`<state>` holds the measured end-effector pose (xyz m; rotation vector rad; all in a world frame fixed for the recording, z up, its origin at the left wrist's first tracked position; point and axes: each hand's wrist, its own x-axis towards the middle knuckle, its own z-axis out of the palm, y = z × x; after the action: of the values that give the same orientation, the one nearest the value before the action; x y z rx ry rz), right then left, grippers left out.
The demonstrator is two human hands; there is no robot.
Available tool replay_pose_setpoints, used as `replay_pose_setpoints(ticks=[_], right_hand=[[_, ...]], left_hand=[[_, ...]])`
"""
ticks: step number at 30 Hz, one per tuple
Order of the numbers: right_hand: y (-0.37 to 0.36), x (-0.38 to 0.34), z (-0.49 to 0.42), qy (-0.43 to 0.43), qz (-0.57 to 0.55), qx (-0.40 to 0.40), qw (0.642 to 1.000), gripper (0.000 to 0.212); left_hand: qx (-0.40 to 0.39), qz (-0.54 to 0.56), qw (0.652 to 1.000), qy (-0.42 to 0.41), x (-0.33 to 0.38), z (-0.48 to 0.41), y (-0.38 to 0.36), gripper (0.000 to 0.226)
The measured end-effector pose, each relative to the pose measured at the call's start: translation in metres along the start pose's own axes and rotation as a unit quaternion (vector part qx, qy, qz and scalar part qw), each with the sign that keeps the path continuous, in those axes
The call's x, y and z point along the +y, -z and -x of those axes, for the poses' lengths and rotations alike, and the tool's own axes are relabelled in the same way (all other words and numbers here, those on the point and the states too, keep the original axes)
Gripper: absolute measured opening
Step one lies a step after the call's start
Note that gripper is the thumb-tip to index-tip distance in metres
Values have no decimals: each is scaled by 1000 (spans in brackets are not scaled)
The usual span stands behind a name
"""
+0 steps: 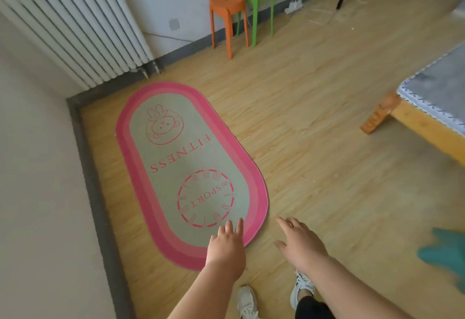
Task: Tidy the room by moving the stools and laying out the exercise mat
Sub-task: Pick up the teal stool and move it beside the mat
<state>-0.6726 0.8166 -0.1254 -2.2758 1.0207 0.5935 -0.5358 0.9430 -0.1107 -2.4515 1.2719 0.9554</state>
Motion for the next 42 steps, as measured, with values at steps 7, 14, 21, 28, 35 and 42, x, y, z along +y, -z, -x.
replay_pose_setpoints(ticks=[7, 14, 21, 28, 35, 42], right_hand=[[8, 104, 46, -142, -76, 47, 986, 58], [7, 238, 90, -252, -161, 77, 951, 57], [20, 369, 138, -318, -179, 102, 925, 57], [31, 456, 173, -388, -237, 141, 879, 57], [36, 521, 182, -439, -290, 134, 840, 56], [60, 598, 165, -485, -365, 157, 779, 59]], left_hand=[[-11, -108, 985, -132, 113, -27, 20, 82], [-40, -175, 957, -228, 271, -50, 11, 80], [-51, -181, 927, -324, 440, -58, -10, 72], [-54, -219, 893, -390, 547, -65, -25, 66], [-69, -263, 857, -438, 632, -101, -33, 60], [-60, -339, 809, -477, 737, -146, -34, 58]])
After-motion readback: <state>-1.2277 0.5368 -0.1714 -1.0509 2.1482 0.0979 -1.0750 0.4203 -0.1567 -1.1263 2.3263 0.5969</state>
